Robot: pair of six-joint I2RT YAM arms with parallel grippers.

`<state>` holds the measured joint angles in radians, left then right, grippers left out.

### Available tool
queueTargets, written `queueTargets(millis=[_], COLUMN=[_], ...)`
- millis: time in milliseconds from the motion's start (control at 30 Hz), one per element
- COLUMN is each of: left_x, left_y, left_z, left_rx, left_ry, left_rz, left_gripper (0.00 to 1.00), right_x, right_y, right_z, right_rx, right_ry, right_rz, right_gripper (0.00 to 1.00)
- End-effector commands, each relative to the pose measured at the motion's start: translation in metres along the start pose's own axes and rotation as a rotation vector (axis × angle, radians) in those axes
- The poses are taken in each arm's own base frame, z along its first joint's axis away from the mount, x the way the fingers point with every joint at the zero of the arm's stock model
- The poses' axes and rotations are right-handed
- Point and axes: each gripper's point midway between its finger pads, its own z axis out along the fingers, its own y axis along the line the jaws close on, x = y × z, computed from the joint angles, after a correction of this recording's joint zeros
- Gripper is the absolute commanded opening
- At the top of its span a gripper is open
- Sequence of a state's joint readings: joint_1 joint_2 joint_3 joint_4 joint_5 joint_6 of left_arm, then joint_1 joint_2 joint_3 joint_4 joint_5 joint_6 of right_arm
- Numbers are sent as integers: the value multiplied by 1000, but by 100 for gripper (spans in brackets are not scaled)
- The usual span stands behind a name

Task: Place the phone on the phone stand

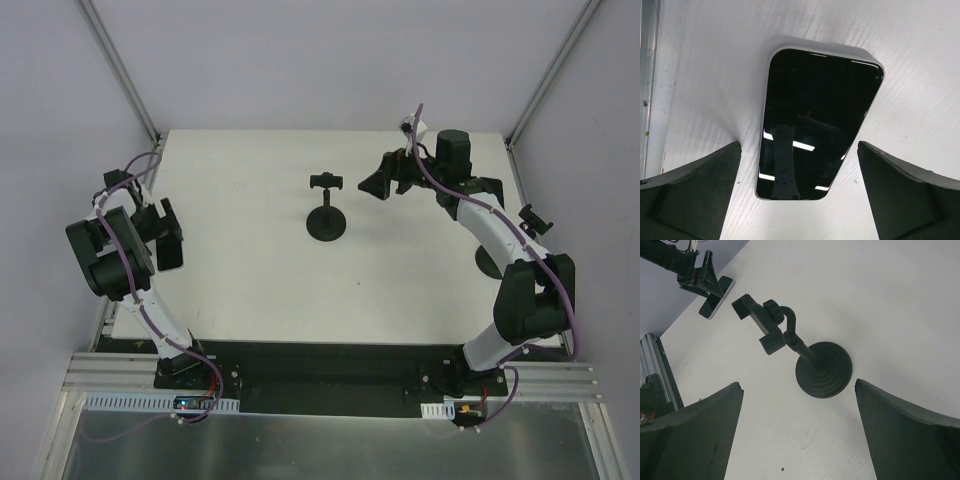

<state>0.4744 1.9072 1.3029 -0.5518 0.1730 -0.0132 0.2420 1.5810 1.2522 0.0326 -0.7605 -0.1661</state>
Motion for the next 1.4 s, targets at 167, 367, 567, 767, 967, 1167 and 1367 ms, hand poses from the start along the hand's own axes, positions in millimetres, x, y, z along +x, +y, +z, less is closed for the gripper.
queueTargets(millis=[167, 367, 567, 767, 967, 1167, 1367], left_x=[16, 18, 17, 21, 28, 42, 75], left_y=[-20, -13, -15, -16, -25, -62, -93], left_z=[19, 21, 20, 18, 19, 16, 21], left_rx=[-25, -138, -199, -235, -249, -165, -125], left_ry=[81, 102, 101, 118, 135, 165, 236], left_rz=[108, 134, 171, 195, 239, 194, 190], left_gripper=[99, 88, 85, 70, 47, 27, 33], right_x=[-18, -16, -15, -15, -13, -12, -12], right_y=[11, 6, 3, 3, 0, -3, -7], right_z=[0, 0, 1, 1, 2, 2, 0], right_rx=[-71, -51, -41, -43, -31, -23, -12], right_ry=[-48, -36, -29, -26, -19, -10, -9], right_rz=[-67, -57, -52, -47, -43, -39, -34], right_gripper=[96, 96, 96, 96, 96, 96, 96])
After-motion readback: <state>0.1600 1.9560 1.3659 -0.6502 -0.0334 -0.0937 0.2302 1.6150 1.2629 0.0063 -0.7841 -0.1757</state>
